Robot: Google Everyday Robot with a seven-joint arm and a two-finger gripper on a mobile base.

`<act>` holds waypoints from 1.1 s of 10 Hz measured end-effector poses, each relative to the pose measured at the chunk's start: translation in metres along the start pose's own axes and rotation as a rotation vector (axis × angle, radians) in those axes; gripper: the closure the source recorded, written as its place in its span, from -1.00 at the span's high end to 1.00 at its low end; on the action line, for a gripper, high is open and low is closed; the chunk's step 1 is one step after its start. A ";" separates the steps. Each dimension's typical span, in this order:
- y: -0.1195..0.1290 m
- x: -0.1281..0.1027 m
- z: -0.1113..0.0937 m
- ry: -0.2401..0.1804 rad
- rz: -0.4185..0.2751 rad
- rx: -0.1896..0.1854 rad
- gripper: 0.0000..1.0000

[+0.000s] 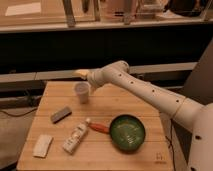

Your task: Pick up the ceramic cup

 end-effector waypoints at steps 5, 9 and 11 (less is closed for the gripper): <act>0.004 0.004 0.003 -0.104 0.071 -0.022 0.60; 0.004 -0.002 0.011 -0.152 0.075 -0.093 0.60; 0.005 -0.003 0.014 -0.165 0.078 -0.139 0.60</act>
